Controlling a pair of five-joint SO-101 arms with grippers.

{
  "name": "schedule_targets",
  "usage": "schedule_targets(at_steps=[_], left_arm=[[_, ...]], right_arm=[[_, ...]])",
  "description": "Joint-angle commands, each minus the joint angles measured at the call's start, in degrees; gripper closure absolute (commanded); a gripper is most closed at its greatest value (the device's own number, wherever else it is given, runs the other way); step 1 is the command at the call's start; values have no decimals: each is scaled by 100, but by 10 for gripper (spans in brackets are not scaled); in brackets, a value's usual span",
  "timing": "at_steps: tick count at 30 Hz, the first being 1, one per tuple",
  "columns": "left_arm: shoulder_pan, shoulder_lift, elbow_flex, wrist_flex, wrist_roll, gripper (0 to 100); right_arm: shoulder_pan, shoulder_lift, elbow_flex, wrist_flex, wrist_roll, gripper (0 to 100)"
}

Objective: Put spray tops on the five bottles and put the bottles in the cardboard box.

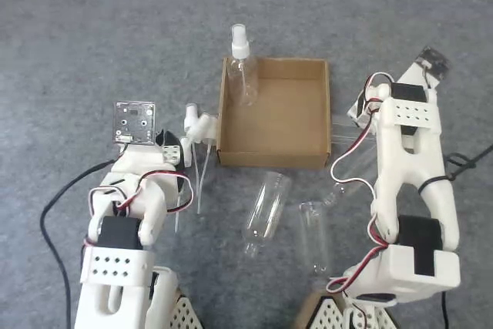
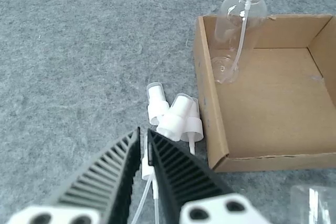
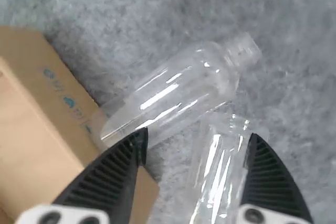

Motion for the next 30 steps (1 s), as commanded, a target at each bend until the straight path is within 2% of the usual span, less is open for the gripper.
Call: schedule_targets(at_steps=[1, 5, 13, 21, 30], left_arm=[[9, -114, -48, -167, 44, 988], [9, -114, 4, -237, 44, 988], [9, -114, 101, -413, 35, 988], [-9, -114, 101, -413, 35, 988], [-18, -114, 101, -413, 35, 988]], right_arm=[[-57, -444, -79, 13, -668, 749], [-242, -391, -281, 48, -985, 744], [-365, -382, -659, -180, -1002, 626], [-382, -382, -633, -1033, -1002, 625], [-356, 295, -633, -1305, -1002, 626]])
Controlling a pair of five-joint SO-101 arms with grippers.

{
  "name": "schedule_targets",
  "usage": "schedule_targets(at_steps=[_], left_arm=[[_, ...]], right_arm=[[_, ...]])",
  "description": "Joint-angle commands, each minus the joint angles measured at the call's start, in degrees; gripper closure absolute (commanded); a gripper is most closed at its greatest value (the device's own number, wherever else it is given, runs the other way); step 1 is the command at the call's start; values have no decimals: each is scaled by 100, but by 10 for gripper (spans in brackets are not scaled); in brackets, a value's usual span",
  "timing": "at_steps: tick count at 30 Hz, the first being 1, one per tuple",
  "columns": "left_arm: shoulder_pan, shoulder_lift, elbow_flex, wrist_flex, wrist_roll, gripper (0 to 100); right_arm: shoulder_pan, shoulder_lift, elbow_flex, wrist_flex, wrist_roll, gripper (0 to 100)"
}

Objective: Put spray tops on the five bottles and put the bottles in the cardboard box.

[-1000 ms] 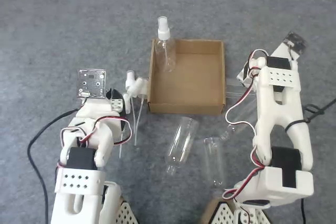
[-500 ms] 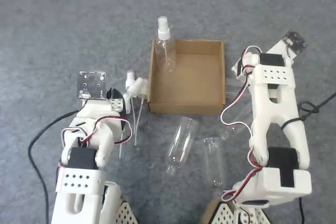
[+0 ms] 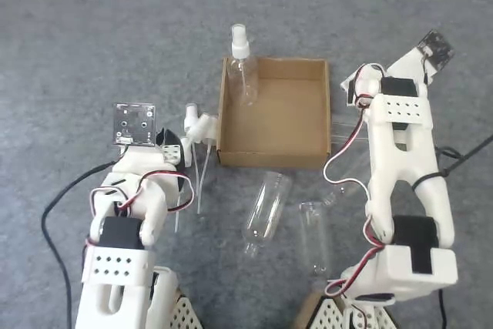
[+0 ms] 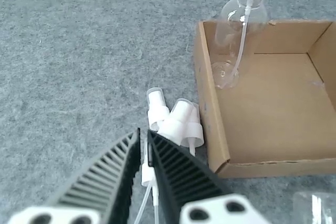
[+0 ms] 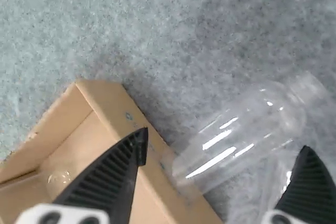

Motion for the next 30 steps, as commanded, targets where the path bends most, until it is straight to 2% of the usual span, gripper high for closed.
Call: schedule_targets(at_steps=[1, 23, 30], left_arm=[[-18, -114, -57, -123, 35, 988], [-26, -114, -57, -123, 35, 988], [-26, -114, -66, -123, 35, 988]], right_arm=[[-13, 233, -316, -215, -62, 626], [259, 848, -308, -418, -18, 627], [268, 954, -273, -382, -9, 774]])
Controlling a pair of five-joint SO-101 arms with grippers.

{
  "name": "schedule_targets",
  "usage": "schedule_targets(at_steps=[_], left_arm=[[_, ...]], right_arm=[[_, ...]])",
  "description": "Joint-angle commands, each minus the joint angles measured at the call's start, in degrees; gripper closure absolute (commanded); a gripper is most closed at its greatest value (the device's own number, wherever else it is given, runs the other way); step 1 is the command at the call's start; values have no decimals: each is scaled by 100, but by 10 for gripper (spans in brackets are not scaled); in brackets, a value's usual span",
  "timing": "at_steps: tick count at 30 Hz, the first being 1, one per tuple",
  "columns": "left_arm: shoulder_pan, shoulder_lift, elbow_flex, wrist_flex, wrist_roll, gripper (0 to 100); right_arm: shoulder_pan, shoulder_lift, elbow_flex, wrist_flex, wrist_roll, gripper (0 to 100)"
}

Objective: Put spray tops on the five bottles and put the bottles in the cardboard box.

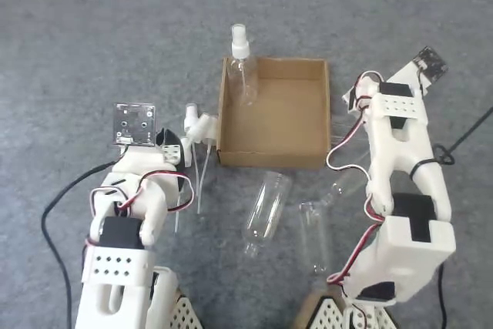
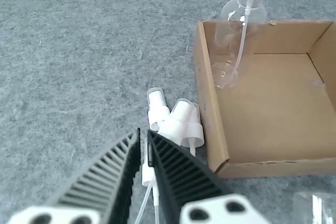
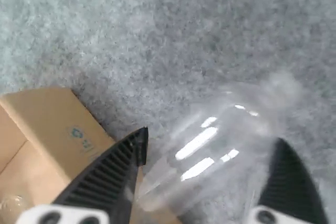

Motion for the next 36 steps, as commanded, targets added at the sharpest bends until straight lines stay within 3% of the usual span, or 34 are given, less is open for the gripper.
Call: schedule_targets(at_steps=[1, 16, 20, 36], left_arm=[[-26, -114, -66, -123, 35, 988], [-35, -114, -57, -123, 35, 988], [-35, -114, -57, -123, 35, 988], [-35, -114, -48, -123, 35, 988]], right_arm=[[75, 101, -273, -92, -9, 773], [462, 295, -378, -75, -9, 769], [699, 295, -677, 110, 9, 838], [2299, 303, -1073, 145, 1231, 864]])
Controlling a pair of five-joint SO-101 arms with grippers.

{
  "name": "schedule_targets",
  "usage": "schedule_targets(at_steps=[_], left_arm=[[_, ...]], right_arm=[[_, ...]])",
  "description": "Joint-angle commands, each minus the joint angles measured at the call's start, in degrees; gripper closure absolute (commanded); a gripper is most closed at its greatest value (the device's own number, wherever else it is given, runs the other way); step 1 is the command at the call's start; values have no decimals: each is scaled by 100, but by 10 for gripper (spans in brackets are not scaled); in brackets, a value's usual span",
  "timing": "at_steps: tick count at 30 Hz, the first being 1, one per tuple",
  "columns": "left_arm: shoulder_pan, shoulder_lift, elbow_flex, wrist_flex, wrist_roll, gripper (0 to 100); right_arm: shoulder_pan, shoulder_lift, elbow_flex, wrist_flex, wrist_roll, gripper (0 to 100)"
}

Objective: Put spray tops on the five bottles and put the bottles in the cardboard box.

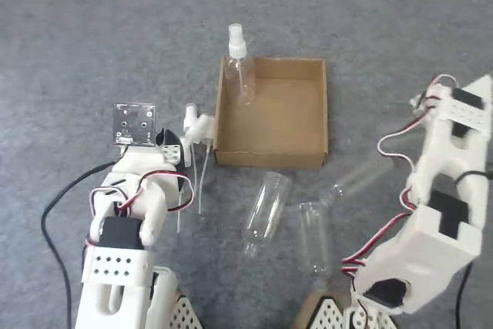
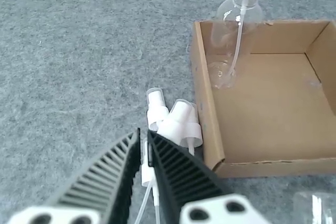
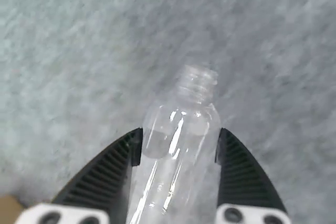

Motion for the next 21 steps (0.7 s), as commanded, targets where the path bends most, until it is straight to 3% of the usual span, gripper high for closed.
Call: schedule_targets(at_steps=[1, 8, 13, 21], left_arm=[[-26, -114, -48, -123, 35, 988], [-26, -114, -40, -123, 35, 988], [-26, -114, -40, -123, 35, 988], [-26, -114, -40, -123, 35, 988]], right_arm=[[488, -154, -440, 31, 598, 864], [936, -154, -571, 13, 2233, 864], [936, -110, -554, 251, 4862, 866], [927, -110, -545, 1719, 8475, 866]])
